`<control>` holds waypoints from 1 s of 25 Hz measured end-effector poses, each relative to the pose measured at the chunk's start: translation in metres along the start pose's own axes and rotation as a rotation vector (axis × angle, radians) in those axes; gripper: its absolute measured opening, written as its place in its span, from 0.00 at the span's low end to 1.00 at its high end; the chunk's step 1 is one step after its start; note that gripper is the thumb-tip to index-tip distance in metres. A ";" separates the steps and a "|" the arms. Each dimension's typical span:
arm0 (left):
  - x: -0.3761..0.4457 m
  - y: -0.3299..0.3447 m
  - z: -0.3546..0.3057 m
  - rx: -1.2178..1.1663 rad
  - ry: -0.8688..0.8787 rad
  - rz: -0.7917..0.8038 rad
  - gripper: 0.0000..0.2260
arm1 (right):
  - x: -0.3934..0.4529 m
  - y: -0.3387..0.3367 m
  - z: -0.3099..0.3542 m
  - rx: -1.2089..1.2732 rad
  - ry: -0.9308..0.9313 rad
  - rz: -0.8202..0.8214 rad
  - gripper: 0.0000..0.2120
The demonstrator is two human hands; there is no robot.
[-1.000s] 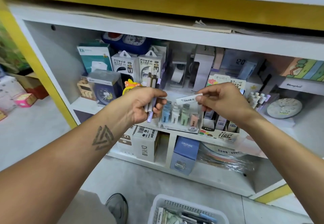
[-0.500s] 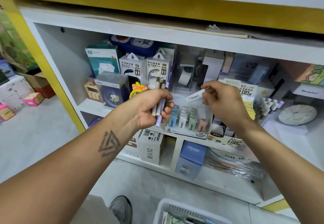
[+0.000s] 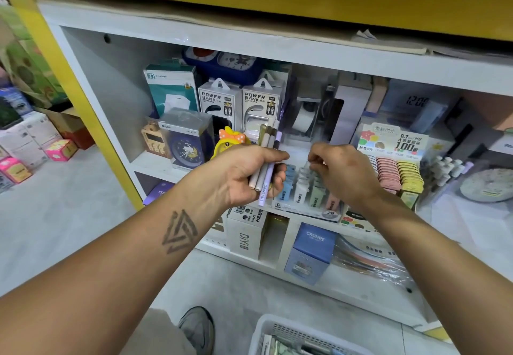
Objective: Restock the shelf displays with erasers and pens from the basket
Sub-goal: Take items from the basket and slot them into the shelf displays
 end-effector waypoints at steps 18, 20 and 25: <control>0.001 0.097 0.032 0.150 0.017 0.246 0.10 | -0.058 -0.058 -0.063 1.347 0.589 0.039 0.05; 0.005 0.110 0.036 0.118 0.001 0.244 0.08 | -0.070 -0.079 -0.098 1.369 0.667 -0.141 0.04; 0.017 0.143 0.049 0.095 0.010 0.251 0.10 | -0.114 -0.136 -0.175 0.890 0.698 -0.465 0.06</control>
Point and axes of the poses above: each hand's wrist, its own x-axis towards the middle knuckle, its own y-axis out of the palm, z = x × y, the point moved 8 cm from there along x, towards the middle knuckle, and after that the axes turned 6 degrees about -x, right-handed, at the moved point
